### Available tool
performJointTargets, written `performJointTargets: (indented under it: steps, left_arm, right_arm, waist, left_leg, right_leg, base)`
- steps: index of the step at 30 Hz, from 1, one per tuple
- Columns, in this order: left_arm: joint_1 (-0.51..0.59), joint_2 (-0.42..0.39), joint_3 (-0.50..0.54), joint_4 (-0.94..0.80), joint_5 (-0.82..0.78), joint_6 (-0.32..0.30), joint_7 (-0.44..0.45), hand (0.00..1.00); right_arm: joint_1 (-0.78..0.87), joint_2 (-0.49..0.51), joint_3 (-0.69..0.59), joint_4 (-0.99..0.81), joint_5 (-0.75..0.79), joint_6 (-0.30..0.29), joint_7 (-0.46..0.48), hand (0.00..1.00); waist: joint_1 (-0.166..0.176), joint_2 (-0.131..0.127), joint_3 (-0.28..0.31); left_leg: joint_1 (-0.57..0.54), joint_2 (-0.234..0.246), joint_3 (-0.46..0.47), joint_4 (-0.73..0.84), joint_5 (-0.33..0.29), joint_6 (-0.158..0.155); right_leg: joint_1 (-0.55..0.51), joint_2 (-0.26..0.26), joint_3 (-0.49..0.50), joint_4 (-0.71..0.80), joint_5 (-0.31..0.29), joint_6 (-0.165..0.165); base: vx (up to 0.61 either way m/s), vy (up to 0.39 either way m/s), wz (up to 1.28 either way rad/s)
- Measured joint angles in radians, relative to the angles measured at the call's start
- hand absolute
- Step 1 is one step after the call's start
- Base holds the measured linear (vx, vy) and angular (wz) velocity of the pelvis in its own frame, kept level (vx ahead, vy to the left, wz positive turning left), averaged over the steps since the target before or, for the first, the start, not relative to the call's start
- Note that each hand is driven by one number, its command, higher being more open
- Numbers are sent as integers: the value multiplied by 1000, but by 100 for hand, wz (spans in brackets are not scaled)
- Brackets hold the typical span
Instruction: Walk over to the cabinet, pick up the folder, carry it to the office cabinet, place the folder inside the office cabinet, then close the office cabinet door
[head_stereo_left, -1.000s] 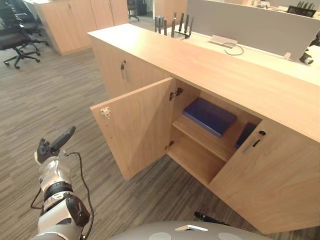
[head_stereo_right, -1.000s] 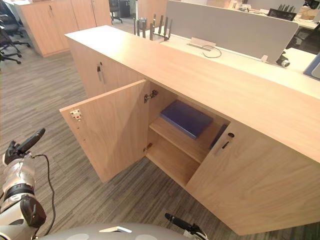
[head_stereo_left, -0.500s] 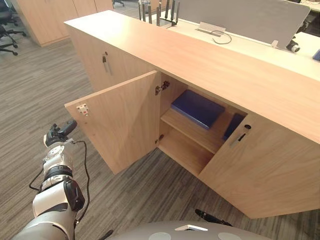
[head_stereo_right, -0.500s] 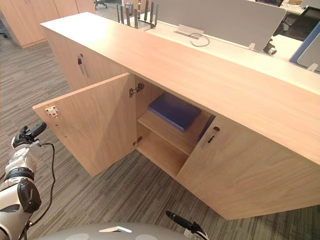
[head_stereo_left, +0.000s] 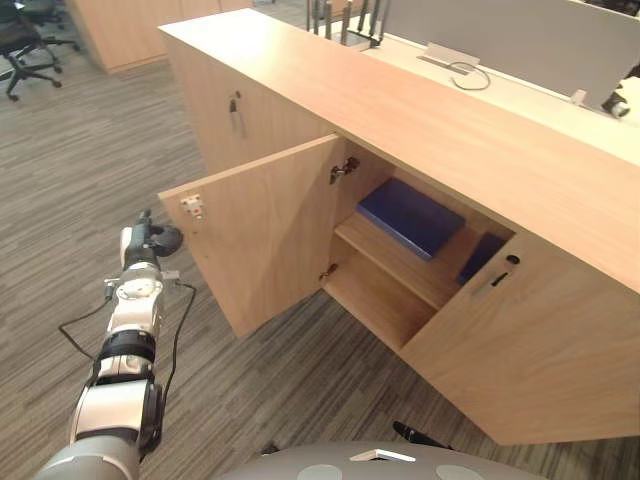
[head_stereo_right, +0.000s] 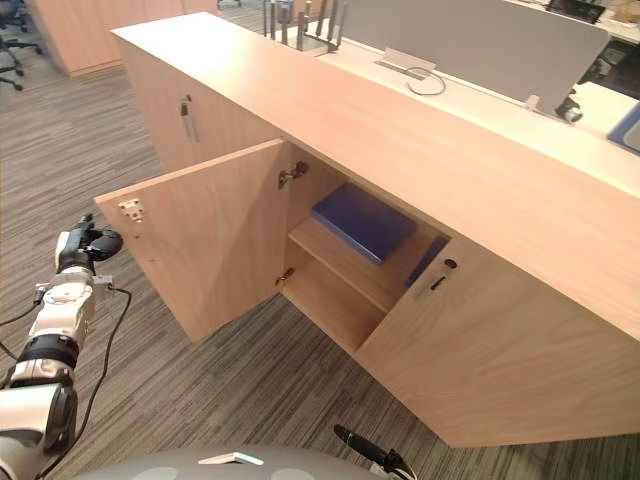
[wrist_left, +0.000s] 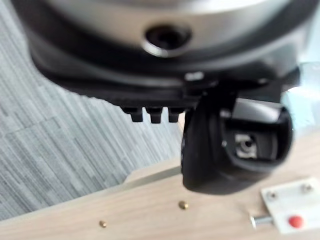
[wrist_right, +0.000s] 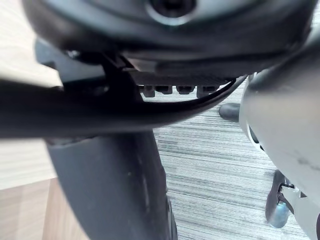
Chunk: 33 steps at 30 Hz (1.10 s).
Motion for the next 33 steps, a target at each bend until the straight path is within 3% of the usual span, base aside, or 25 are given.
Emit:
performJointTargets:
  steps: [3,7,10,11,12,13,14,16,21,24,28,31,33]
  left_arm:
    - [158,2,-115,-237,-3,0,-15,100]
    - [366,22,-282,-559,-72,0,-151,100]
    - [431,19,-472,-741,-132,2,-281,100]
    - [437,-7,-508,-779,-161,2,-328,100]
    - [441,-5,-524,-816,-170,0,-358,100]
    - [456,-39,-557,-867,-190,-5,-405,100]
    - [473,-71,-607,-902,-245,-6,-464,100]
    - [525,-99,-665,-980,-291,-7,-538,100]
    - [646,-144,-637,-984,-400,-17,-547,100]
    - [699,-195,-574,-892,-405,-16,-523,100]
    - [712,-324,-446,-633,-387,-6,-483,100]
    - [683,-430,-295,-389,-261,-15,-426,100]
    - [651,-458,-224,-261,-153,-24,-380,100]
  right_arm:
    - [5,7,-11,-7,-1,-1,3,100]
    - [8,11,-27,-27,-2,-2,14,100]
    - [-15,11,-25,-37,-9,-4,24,100]
    - [-18,13,-12,-40,-14,-9,32,100]
    - [-18,27,5,-38,-14,-13,37,100]
    - [-22,14,35,-44,-22,-25,41,100]
    - [-27,-6,55,-55,-44,-35,41,100]
    - [-9,-13,75,-50,-53,-38,39,100]
    - [-10,-53,178,-24,-54,-39,38,100]
    - [-15,-78,252,-25,-63,-41,37,100]
    - [-35,-98,280,-19,-62,-37,30,100]
    - [-50,-96,286,-14,-49,-34,17,100]
    - [-48,-93,286,-15,-49,-34,10,100]
  waist:
    - [18,-3,6]
    - [35,-4,36]
    - [27,-2,77]
    - [13,-22,88]
    - [-4,-57,95]
    - [-12,-17,126]
    - [-29,2,138]
    - [-46,6,136]
    - [-48,28,132]
    - [-40,66,116]
    - [-44,87,115]
    - [-52,89,114]
    - [-56,90,114]
  left_leg:
    - [-3,-12,-6,0,-5,6]
    - [-13,-38,13,3,-32,27]
    - [-28,-42,86,41,-65,28]
    - [-29,-56,152,44,-98,-16]
    - [-32,-60,191,104,-129,17]
    - [-51,69,188,343,-226,84]
    - [-63,82,191,386,-252,74]
    - [-70,64,184,359,-246,74]
    - [-89,64,148,362,-242,73]
    - [-104,74,144,364,-235,69]
    - [-107,88,145,362,-213,67]
    - [-100,91,144,354,-202,60]
    - [-92,88,143,343,-194,58]
  right_leg:
    - [5,-15,2,6,9,15]
    - [5,-35,26,-8,12,22]
    - [-4,-46,43,-33,6,24]
    - [-9,-59,54,-66,-13,17]
    - [-14,-84,55,-85,-53,17]
    - [-9,-63,56,-68,-46,60]
    - [-6,-57,77,-72,-42,72]
    - [-15,-57,81,-92,-39,70]
    - [-15,-47,77,-91,-18,50]
    - [-27,-45,72,-84,-16,50]
    - [-35,-31,73,-82,-16,50]
    - [-31,-26,70,-79,-24,38]
    - [-28,-25,67,-75,-30,28]
  base:
    - [-44,-40,17]
    - [-88,8,7]
    - [-129,44,-30]
    - [-145,74,-35]
    - [-147,54,-40]
    - [-99,44,-40]
    - [-102,48,-43]
    - [-74,96,-1]
    - [-37,37,24]
    - [4,47,5]
    - [11,21,-2]
    - [3,43,-1]
    - [-10,43,2]
